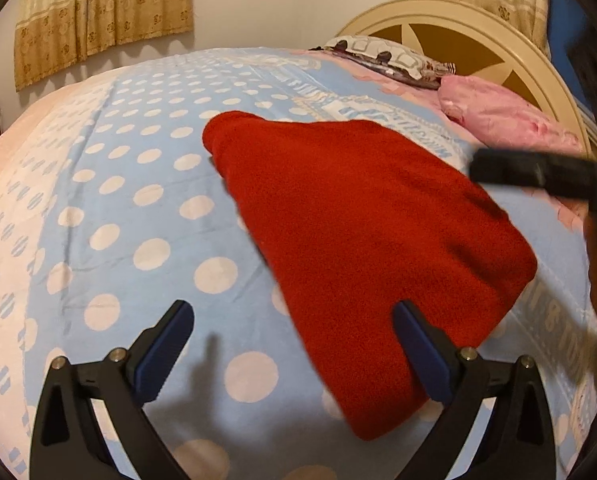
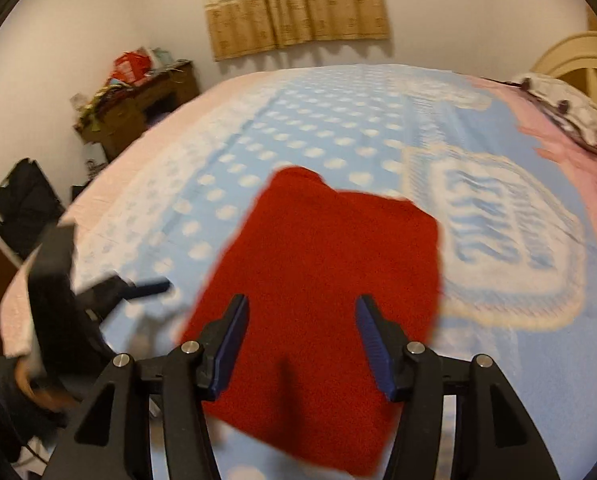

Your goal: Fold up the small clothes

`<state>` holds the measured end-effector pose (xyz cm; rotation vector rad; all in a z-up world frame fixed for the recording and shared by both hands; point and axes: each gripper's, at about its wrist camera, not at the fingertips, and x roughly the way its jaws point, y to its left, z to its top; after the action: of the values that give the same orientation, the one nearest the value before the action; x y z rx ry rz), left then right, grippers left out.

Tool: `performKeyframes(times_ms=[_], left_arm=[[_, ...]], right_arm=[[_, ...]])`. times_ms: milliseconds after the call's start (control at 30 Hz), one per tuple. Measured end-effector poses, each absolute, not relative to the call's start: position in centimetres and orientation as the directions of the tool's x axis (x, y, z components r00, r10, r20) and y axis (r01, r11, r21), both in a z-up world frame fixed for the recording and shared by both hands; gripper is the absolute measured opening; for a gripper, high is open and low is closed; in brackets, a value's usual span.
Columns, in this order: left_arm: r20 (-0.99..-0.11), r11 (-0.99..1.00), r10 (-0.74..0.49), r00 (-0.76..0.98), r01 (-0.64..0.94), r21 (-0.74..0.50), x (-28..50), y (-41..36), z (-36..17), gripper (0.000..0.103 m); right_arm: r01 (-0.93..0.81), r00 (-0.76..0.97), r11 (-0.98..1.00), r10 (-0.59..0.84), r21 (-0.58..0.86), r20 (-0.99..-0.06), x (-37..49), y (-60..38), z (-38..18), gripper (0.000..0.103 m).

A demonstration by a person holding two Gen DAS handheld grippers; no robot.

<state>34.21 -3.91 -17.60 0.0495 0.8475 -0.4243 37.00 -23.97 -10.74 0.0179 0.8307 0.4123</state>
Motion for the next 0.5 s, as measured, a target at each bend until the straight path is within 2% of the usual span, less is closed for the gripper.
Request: performKeyframes(times_ms=[100,200,367,500], left_arm=[[-0.74,0.917,-0.346,0.577,0.375,-0.136,34.3,-3.9,-17.7,0.103],[-0.747,0.919,-0.342,0.571,0.369,-0.138,34.3,-3.8,-17.5,0.103],[-0.76,0.916,-0.332,0.558,0.382,-0.12,34.4,-4.0,-16.7,0.103],[-0.743,0.917,-0.339,0.577,0.38,-0.122,34.6,-4.3,-15.0,0.103]], right_arm=[[-0.374,0.509,0.912,0.353,0.167,-0.785,39.6,-21.2,-12.4,0.057],[-0.32,0.434,0.943,0.233,0.093,-0.87,42.5,-19.9,-16.1,0.057],[-0.296,0.431,0.933,0.321,0.204,-0.843,43.4,-21.8,-16.9,0.058],[-0.335,0.458,0.923,0.335,0.189,-0.824,42.4,-21.8,-17.0,0.058]])
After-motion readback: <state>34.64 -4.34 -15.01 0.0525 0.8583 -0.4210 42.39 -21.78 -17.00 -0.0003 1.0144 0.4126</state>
